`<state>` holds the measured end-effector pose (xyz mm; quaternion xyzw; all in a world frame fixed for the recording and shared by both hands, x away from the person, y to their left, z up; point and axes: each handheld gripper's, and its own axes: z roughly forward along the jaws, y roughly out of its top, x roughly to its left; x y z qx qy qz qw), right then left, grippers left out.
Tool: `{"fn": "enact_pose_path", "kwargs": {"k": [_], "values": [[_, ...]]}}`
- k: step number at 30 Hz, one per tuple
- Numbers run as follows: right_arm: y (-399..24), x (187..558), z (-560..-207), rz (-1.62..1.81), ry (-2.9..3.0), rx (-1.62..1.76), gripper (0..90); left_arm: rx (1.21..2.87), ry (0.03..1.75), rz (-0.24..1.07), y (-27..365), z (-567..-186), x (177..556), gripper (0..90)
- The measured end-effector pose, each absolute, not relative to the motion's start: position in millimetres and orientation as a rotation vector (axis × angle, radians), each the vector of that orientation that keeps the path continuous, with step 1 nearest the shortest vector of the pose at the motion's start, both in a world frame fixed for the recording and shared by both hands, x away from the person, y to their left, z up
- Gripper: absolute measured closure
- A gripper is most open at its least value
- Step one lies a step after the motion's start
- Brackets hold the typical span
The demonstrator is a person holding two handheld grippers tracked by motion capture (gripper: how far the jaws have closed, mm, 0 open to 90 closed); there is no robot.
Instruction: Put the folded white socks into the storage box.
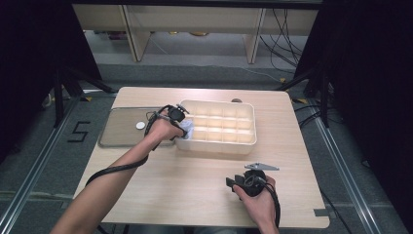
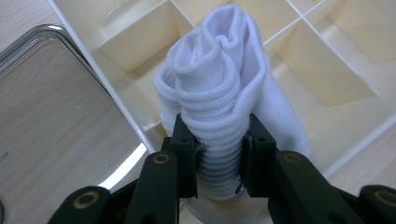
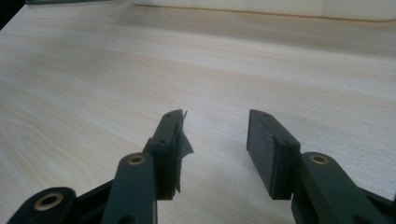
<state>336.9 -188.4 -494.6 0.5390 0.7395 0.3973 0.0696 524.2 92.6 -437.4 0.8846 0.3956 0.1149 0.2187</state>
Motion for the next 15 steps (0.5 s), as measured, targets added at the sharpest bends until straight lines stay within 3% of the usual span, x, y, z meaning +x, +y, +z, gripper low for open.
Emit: {"fn": "enact_pose_path", "kwargs": {"k": [15], "values": [[-187.2, 337.8, -496.5, 1.203, 2.227, 1.622, 56.7, 2.519, 1.099, 0.305, 88.4, -436.8, 526.6, 70.9]]}}
